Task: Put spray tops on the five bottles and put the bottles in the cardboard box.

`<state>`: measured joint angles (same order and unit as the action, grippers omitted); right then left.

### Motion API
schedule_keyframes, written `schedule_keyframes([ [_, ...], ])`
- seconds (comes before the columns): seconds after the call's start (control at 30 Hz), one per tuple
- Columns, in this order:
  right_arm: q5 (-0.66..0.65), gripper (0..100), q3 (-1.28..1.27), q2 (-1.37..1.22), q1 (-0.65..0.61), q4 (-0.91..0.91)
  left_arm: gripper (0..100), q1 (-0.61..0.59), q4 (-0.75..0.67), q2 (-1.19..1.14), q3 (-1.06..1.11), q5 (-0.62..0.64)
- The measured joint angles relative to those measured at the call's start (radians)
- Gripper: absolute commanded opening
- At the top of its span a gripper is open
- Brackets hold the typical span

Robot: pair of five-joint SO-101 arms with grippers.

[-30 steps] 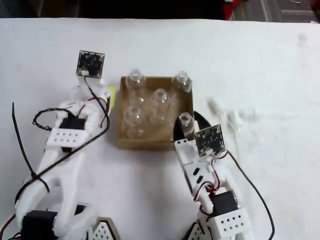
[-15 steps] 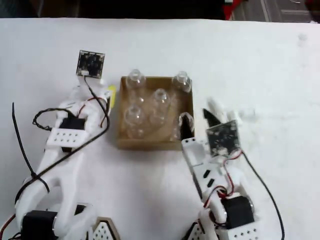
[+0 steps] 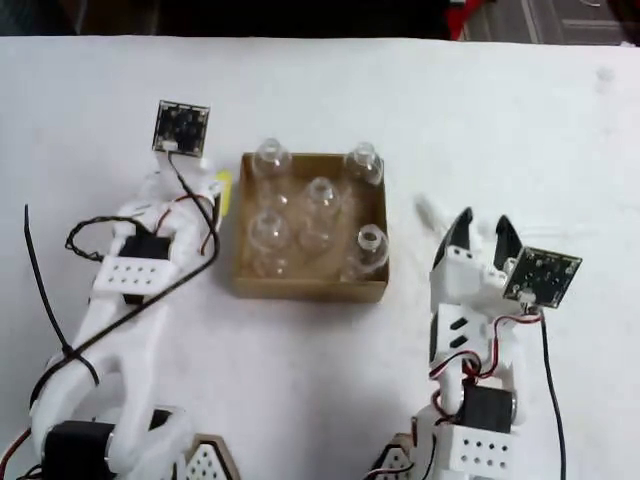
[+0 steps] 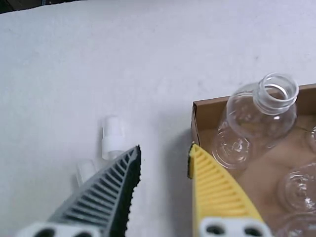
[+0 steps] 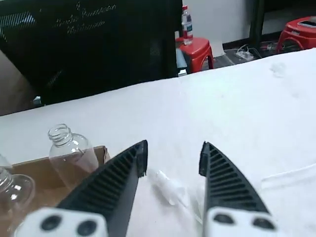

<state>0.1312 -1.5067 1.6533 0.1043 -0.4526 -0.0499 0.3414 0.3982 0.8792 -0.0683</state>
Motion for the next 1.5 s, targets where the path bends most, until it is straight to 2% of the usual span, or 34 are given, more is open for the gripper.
schedule_keyframes([
  [0.23, 0.008, 14.9, -0.044, 0.0, 0.005, 0.06, 15, 0.0, -0.023, 0.0, 0.0, 0.0],
  [0.43, 0.075, 14.9, -0.046, 0.0, 0.006, 0.069, 15, 0.0, -0.023, 0.0, 0.0, 0.0],
  [0.67, 0.08, 14.9, 0.044, -0.026, 0.006, -0.028, 15, 0.0, -0.023, 0.0, 0.0, 0.0],
  [0.83, 0.08, 15.2, 0.173, -0.269, 0.018, -0.028, 15, 0.0, -0.023, 0.0, 0.0, 0.0],
  [1.13, 0.091, 14.9, 0.537, -0.979, 0.104, -0.026, 15, 0.0, -0.023, 0.0, 0.0, 0.0],
  [1.3, 0.091, 14.9, 0.658, -1.243, 0.098, -0.026, 15, 0.0, -0.02, 0.0, 0.0, 0.0],
  [1.5, 0.091, 14.9, 0.7, -1.355, 0.101, -0.026, 16, -0.014, 0.163, -0.003, -0.095, 0.0],
])
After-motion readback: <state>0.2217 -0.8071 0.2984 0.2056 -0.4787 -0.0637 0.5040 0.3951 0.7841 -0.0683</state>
